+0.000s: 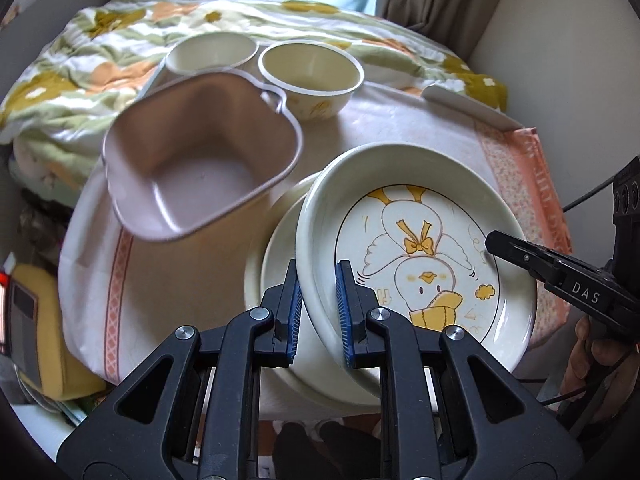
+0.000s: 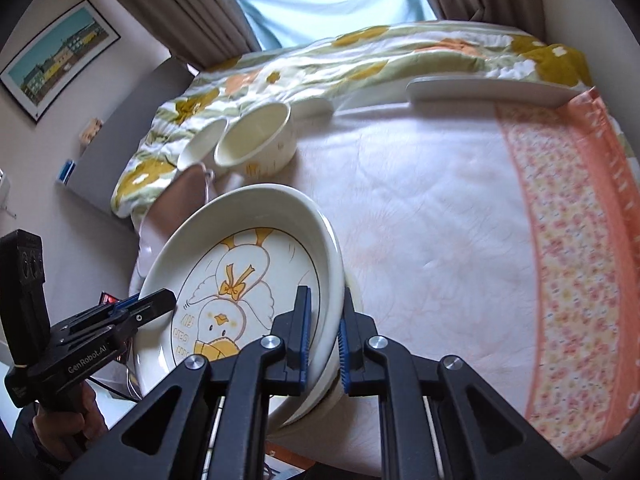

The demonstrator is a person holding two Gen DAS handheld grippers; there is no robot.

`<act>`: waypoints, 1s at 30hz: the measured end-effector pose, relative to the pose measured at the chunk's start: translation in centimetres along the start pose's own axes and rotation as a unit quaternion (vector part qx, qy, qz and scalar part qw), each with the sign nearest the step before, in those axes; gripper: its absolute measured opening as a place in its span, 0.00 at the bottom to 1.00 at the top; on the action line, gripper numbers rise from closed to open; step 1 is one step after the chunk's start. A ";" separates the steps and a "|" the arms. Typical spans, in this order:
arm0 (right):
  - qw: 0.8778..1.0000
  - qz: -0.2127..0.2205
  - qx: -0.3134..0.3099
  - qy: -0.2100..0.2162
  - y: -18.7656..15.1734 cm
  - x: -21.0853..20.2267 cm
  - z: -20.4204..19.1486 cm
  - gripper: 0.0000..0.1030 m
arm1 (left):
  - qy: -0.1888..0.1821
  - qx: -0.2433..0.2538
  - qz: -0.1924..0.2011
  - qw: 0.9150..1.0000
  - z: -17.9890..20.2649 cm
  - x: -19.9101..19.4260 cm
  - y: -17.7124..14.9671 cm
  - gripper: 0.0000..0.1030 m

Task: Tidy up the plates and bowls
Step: 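Lower the small duck plate onto the plate stack and open the right gripper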

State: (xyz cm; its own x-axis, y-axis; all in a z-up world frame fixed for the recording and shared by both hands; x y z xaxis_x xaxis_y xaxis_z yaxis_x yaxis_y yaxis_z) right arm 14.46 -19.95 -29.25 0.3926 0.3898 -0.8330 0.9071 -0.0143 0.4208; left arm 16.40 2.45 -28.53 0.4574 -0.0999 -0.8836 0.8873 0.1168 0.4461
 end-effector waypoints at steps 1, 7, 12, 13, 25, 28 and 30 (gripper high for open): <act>1.000 -0.003 -0.003 0.000 -0.3 0.5 0.1 0.11 | 0.001 -0.002 -0.004 1.000 -0.1 0.4 -0.2 0.14; 0.999 0.005 -0.039 -0.017 -1.0 1.6 -0.5 0.11 | 0.002 -0.003 -0.008 1.000 -0.2 2.3 -0.9 0.14; 0.998 0.006 -0.051 -0.031 -0.7 2.0 -0.2 0.11 | 0.002 -0.003 -0.009 1.000 0.2 3.1 -0.9 0.14; 0.998 0.006 -0.050 -0.032 -0.7 2.1 -0.2 0.11 | 0.003 -0.001 -0.008 1.000 0.3 3.1 -0.9 0.14; 0.998 0.011 -0.058 -0.036 -1.1 2.2 -0.1 0.11 | 0.046 0.041 -0.007 0.998 1.3 3.4 -1.2 0.15; 0.997 0.011 -0.067 -0.036 -1.2 2.3 -0.2 0.11 | 0.084 0.073 0.000 0.994 2.1 3.5 -1.5 0.16; 0.996 0.013 -0.074 -0.041 -1.3 2.4 -0.4 0.11 | 0.101 0.084 0.004 0.991 2.6 3.4 -1.5 0.16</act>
State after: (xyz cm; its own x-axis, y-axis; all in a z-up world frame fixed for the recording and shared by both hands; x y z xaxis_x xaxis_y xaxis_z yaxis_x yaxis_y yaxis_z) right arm 14.15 -18.62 -31.60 0.4316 0.3137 -0.8458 0.8667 0.1157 0.4852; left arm 16.78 -0.66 -31.87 0.4587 0.1028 -0.8826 0.8886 -0.0517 0.4557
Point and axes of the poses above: each gripper's, at about its wrist camera, not at the fingertips, and x roughly the way its jaws point, z to its right, y to its top, the point moved 2 cm from there along x, roughly the way its jaws point, and after that the axes turned 5 degrees about y, right-handed, at the moved point
